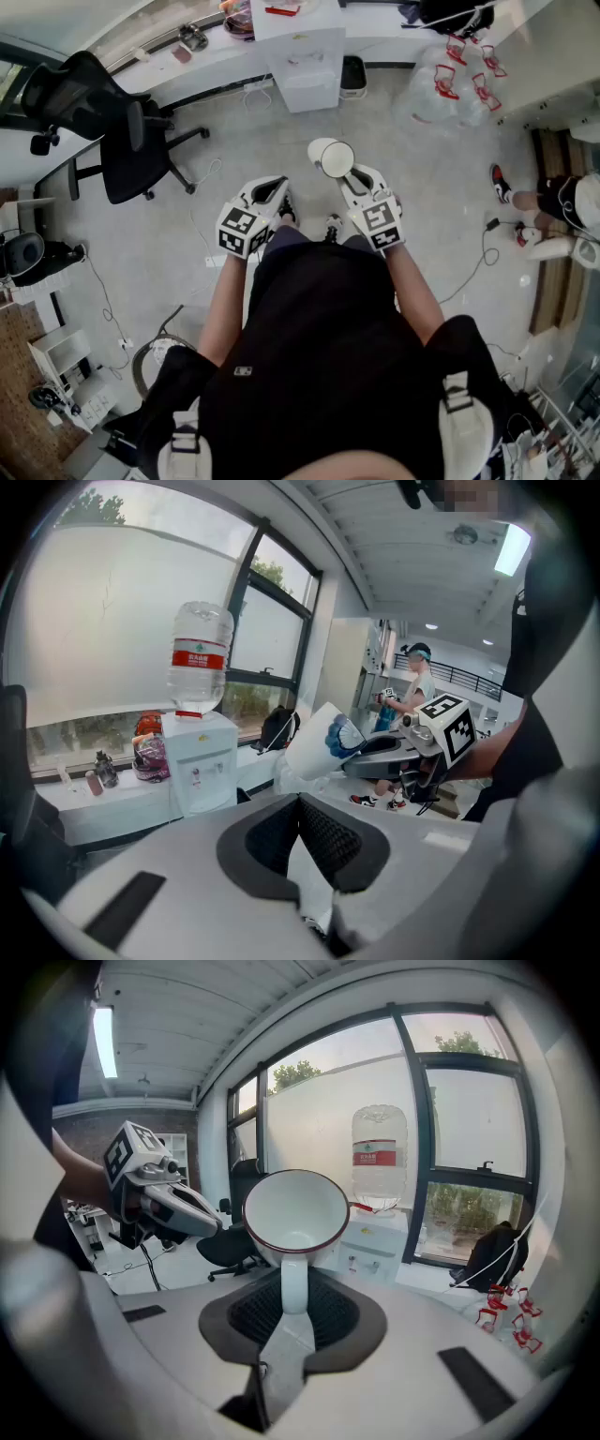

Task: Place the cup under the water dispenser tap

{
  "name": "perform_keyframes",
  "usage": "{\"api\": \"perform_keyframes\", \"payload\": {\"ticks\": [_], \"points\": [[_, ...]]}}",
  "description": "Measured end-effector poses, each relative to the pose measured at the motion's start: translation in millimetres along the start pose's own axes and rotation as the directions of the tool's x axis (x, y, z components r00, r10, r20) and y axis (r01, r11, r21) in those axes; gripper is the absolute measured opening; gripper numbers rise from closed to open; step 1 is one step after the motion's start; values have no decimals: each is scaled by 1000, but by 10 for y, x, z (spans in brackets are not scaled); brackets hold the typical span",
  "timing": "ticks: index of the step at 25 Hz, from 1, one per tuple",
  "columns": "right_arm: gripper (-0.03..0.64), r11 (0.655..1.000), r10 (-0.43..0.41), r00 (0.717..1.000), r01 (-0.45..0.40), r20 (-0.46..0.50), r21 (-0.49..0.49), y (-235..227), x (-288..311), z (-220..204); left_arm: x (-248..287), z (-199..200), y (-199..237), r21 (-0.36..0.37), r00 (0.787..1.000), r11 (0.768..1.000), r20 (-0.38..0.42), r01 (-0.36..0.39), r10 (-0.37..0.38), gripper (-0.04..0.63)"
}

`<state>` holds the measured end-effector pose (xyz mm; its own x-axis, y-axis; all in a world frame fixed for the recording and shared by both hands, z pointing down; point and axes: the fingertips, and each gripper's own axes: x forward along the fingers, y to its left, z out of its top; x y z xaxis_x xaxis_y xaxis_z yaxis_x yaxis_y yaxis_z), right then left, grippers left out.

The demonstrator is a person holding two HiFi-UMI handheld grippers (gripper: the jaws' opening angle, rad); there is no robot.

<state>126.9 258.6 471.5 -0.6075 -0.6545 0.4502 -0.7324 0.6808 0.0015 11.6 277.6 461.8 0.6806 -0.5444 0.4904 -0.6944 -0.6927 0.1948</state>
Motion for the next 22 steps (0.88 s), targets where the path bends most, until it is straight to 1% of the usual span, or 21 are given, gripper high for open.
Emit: {"api": "perform_keyframes", "payload": {"ticks": [8,18,22], "points": [[52,1000,16,1000,-15,8,-16,87,-147,-80,-56,-73,-202,1,1000,1000,7,-7,7,-2],[51,999,35,999,-34,33,-40,193,-234,-63,-177,-109,-296,4,999,999,24,-32,32,-2],[51,999,29,999,-27,32,-40,178,-246,-79,-185,-142,-309,0,999,999,22,-37,37,-2]]}}
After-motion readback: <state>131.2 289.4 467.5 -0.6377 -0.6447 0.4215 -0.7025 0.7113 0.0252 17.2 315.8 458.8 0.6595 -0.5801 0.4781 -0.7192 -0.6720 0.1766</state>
